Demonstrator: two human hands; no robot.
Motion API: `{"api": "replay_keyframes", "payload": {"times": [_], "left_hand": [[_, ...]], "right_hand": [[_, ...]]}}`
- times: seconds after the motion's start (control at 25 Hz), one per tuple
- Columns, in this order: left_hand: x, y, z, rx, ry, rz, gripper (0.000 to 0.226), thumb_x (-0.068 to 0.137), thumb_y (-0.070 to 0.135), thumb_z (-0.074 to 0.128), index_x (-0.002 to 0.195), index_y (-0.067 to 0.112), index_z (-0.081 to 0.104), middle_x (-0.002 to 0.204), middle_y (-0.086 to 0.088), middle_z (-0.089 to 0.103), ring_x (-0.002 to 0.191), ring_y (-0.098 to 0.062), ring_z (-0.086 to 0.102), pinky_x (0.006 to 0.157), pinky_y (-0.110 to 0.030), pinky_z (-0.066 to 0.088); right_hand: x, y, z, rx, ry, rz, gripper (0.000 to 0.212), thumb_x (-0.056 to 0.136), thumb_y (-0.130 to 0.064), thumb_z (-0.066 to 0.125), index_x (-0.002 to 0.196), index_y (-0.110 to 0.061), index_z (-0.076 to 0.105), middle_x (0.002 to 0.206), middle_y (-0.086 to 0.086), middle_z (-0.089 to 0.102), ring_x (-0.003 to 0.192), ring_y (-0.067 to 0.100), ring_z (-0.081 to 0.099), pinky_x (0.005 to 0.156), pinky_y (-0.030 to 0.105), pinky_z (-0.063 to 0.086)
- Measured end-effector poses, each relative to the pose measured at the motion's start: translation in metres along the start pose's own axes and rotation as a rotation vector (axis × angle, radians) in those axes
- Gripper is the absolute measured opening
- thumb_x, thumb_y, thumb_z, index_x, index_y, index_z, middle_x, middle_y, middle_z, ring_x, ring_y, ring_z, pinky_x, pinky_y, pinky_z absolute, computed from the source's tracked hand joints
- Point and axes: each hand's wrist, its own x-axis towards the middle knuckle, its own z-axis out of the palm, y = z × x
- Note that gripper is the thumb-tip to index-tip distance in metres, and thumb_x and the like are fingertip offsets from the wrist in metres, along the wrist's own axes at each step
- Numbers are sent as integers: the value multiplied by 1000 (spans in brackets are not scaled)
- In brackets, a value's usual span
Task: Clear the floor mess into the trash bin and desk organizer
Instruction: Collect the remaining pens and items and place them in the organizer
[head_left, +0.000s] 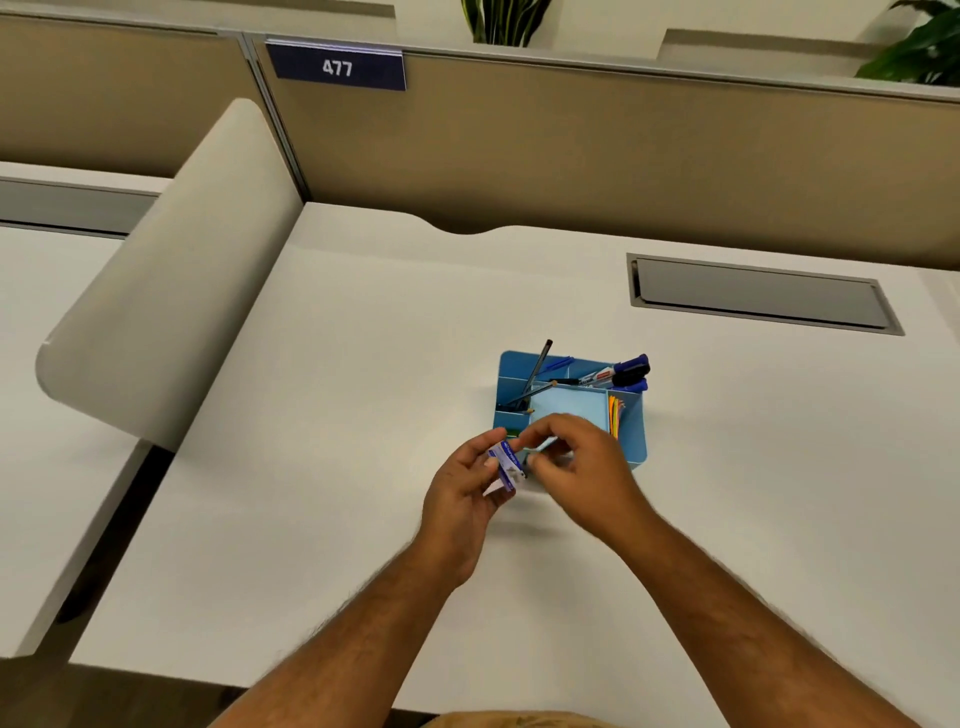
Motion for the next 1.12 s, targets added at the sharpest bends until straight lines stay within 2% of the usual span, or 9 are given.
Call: {"api": "replay_keyframes", "payload": {"times": [0.12,0.24,0.36,0.48,0.56,0.72,0.88,1.0,1.12], "left_hand": [[-1,-7,8,130,1,79,34,100,6,63,132,18,66,124,-6,76,113,-25,74,88,-36,62],[-3,-10,17,248,96,122,32,94,8,73,124,21,70,113,0,80,106,-21,77,80,-29,63],[-1,-11,23,251,128,151,21,96,13,73,116,19,72,107,-3,80,101,-20,78,77,-30,64],[2,-12,26,335,278,155,9,101,25,66,109,24,71,103,-2,76,86,-16,77,70,-30,65],[3,-13,23,369,358,122,9,103,26,63,108,23,69,102,-7,71,78,-19,71,67,-30,65],[0,-12,10,358,372,47,10,105,24,59,107,20,69,101,-11,71,83,-23,71,67,-30,65],[-1,-9,2,353,368,27,12,106,22,58,107,19,69,101,-10,72,85,-23,71,68,-31,65],[0,-7,2,391,392,42,11,105,23,58,107,20,69,102,-7,71,89,-21,69,69,-30,65],[5,-2,4,430,380,92,9,104,24,60,105,24,69,107,-1,70,97,-19,67,72,-29,62]], "right_hand": [[-21,5,5,94,-107,78,36,80,-23,84,111,-33,69,107,-16,67,90,3,68,75,18,60],[-27,14,9,-2,17,50,30,85,-28,83,112,-28,71,106,-15,68,93,2,67,78,17,59],[-21,18,7,-44,162,-26,17,90,-26,77,107,-25,73,99,-13,70,91,4,65,75,18,57],[1,16,8,-257,233,-178,20,97,-25,68,115,-21,74,110,-5,73,103,12,63,85,26,55],[18,14,13,-455,140,-249,26,98,-20,67,123,-17,73,120,2,72,113,21,61,91,33,53],[34,19,33,-784,-125,-255,55,86,-8,76,137,-23,62,134,2,64,124,28,53,95,42,49],[36,22,41,-819,-143,-202,77,81,-7,79,147,-30,48,143,-2,59,131,27,47,98,47,45],[24,22,29,-713,-48,-193,53,89,-13,73,138,-30,60,139,-4,63,128,23,53,100,43,46],[-3,32,0,-443,236,-197,31,91,-15,66,119,-27,71,120,-7,70,113,17,59,90,37,53]]}}
